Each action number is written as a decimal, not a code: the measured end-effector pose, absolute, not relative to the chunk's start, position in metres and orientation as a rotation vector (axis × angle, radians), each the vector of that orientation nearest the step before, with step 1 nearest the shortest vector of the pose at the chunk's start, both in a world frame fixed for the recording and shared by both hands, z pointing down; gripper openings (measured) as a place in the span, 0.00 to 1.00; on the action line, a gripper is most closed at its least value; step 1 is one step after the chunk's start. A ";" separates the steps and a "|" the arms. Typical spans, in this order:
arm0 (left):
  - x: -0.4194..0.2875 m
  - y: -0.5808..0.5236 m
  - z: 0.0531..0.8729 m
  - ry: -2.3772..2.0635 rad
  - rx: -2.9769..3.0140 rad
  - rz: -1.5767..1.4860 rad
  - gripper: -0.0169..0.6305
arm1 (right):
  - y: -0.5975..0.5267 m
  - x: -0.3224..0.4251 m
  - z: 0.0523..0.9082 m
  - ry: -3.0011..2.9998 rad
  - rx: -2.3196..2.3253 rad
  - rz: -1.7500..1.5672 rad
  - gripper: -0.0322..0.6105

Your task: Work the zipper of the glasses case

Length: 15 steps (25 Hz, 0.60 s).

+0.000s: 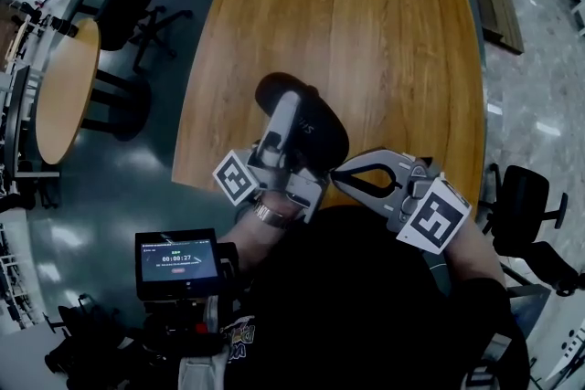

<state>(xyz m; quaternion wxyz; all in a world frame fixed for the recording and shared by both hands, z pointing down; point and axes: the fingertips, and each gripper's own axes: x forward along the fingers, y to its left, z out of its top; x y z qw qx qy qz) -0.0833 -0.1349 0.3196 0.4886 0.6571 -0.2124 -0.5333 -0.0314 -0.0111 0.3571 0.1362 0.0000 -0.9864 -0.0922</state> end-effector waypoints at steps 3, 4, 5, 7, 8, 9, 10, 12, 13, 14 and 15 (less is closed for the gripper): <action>-0.081 -0.133 0.325 -0.518 1.630 -1.273 0.43 | -0.011 -0.029 0.363 -2.856 0.038 -0.266 0.06; -0.082 -0.133 0.325 -0.527 1.653 -1.267 0.43 | -0.012 -0.026 0.363 -2.873 0.055 -0.251 0.07; -0.083 -0.133 0.326 -0.551 1.683 -1.258 0.43 | -0.014 -0.022 0.361 -2.908 0.083 -0.195 0.08; -0.088 -0.135 0.330 -0.634 1.748 -1.225 0.43 | -0.025 -0.010 0.355 -3.020 0.232 0.058 0.20; -0.092 -0.136 0.334 -0.686 1.772 -1.207 0.43 | -0.034 -0.002 0.352 -3.060 0.342 0.178 0.23; -0.097 -0.138 0.338 -0.739 1.787 -1.192 0.43 | -0.044 0.005 0.352 -3.075 0.457 0.249 0.23; -0.101 -0.139 0.343 -0.784 1.793 -1.182 0.43 | -0.055 0.010 0.353 -3.071 0.569 0.279 0.24; -0.104 -0.139 0.351 -0.835 1.795 -1.168 0.42 | -0.072 0.011 0.360 -3.039 0.742 0.286 0.35; -0.102 -0.138 0.354 -0.842 1.797 -1.156 0.42 | -0.077 0.007 0.362 -3.027 0.784 0.292 0.42; -0.096 -0.137 0.356 -0.842 1.806 -1.139 0.42 | -0.080 0.001 0.364 -3.021 0.792 0.305 0.44; -0.090 -0.136 0.357 -0.840 1.827 -1.116 0.42 | -0.079 -0.006 0.364 -3.020 0.774 0.313 0.44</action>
